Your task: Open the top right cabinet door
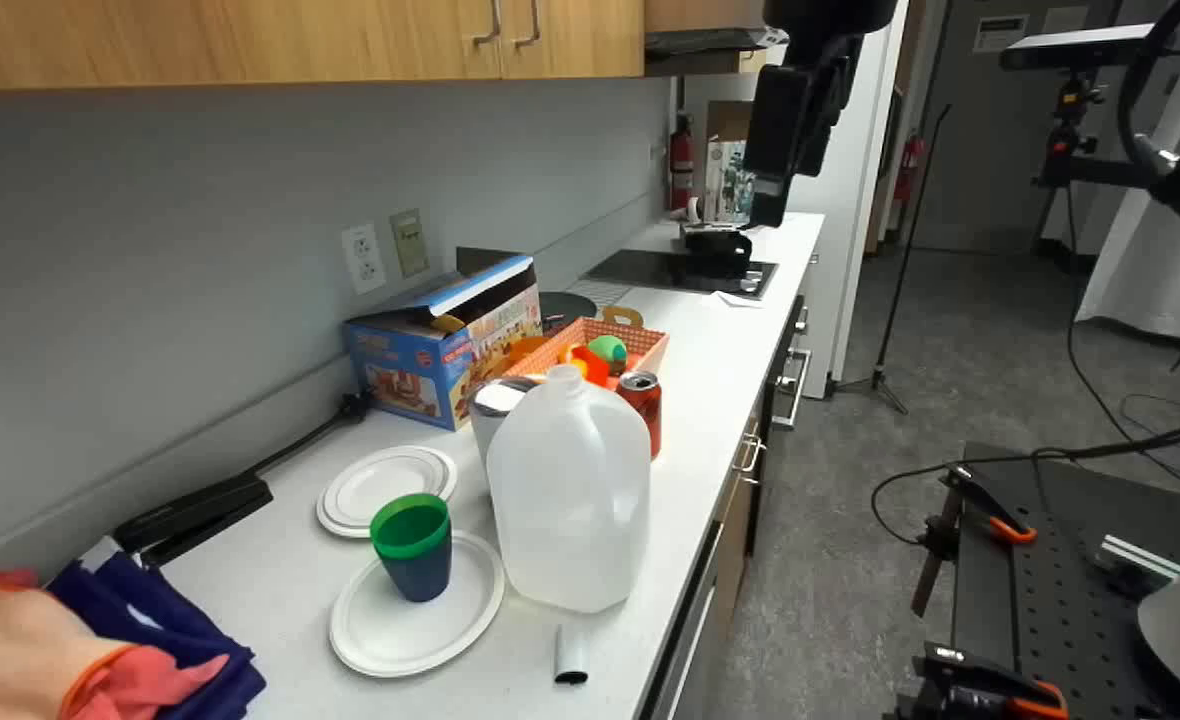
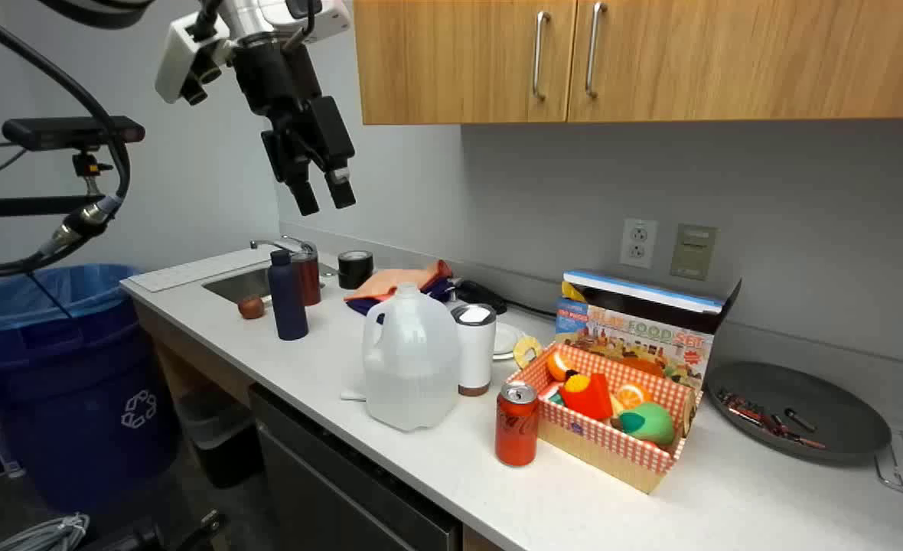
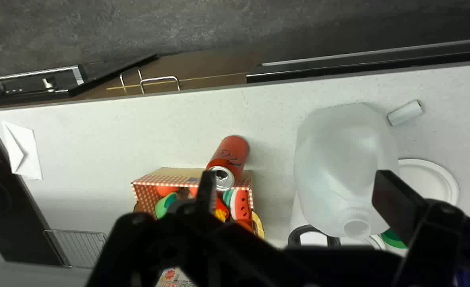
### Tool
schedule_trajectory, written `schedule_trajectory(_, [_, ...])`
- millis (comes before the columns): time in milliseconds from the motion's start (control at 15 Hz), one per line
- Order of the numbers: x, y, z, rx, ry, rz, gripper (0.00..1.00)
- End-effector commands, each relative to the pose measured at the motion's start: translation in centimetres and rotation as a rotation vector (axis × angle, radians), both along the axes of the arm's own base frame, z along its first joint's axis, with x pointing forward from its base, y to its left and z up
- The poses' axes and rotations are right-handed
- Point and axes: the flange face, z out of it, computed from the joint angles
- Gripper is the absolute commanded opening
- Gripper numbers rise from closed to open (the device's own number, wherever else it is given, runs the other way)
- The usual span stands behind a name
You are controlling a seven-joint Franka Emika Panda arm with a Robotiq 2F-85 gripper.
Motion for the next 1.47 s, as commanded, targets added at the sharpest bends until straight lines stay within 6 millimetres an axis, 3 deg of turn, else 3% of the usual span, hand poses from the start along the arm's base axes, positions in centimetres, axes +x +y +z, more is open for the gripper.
schedule_trajectory(0, [0.0,0.0,0.0,0.000,0.002,0.000,1.00])
schedule_trajectory(800, [0.0,0.0,0.0,0.000,0.002,0.000,1.00])
schedule_trajectory(933, [0.7,-0.7,0.7,-0.014,-0.019,-0.013,1.00])
schedule_trajectory(1400, [3.7,-5.2,8.8,-0.063,-0.236,-0.100,1.00])
